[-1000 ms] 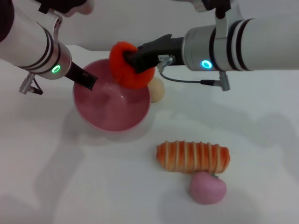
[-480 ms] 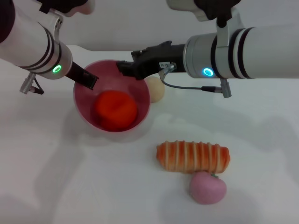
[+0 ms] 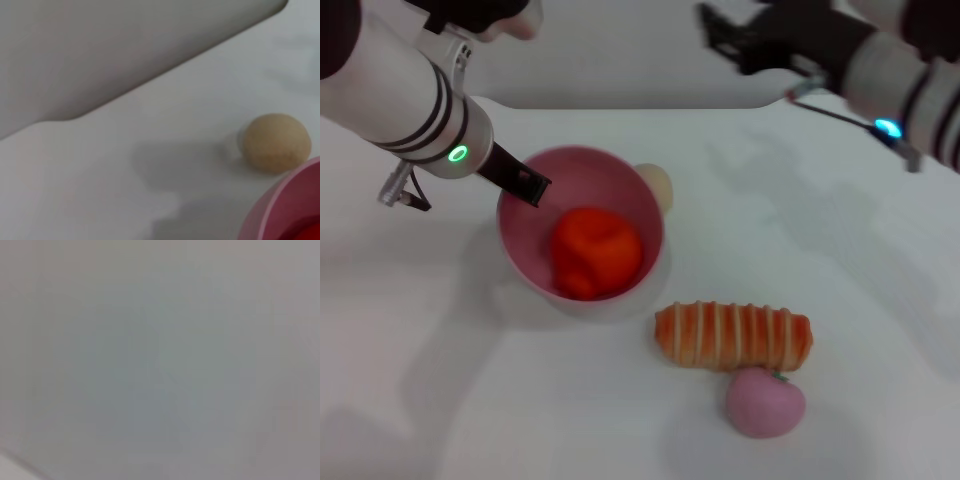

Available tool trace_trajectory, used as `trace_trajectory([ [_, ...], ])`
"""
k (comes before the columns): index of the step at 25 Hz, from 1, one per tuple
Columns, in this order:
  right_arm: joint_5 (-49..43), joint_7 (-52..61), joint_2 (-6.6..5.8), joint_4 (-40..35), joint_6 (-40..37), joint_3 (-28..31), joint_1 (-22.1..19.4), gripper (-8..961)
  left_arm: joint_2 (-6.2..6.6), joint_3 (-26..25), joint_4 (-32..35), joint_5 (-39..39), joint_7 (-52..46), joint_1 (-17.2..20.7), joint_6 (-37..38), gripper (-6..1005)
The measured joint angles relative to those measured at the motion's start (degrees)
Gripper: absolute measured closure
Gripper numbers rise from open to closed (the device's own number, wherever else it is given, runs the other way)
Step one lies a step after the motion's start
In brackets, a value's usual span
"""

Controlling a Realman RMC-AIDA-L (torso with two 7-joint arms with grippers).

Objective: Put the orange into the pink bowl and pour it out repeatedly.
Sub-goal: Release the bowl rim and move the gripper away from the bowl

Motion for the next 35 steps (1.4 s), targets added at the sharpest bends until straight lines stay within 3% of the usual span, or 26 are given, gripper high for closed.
trace_trajectory([
  [5,-0.1,-3.3,-0.03,3.3,-8.2,0.7,-3.9,367,-0.12,-0.1,-3.5,-1.1,-0.2,-1.9,-0.6,963],
  [9,-0.1,-3.6,0.02,4.6,-10.0,0.7,-5.1,362,-0.08,-0.1,-7.3,-2.1,-0.1,-3.5,-0.1,963],
  [35,0.3,-3.0,-0.11,6.9,-11.1,1.2,-4.4,325,-0.03,0.6,-13.4,-3.8,0.2,-5.2,3.4,963],
])
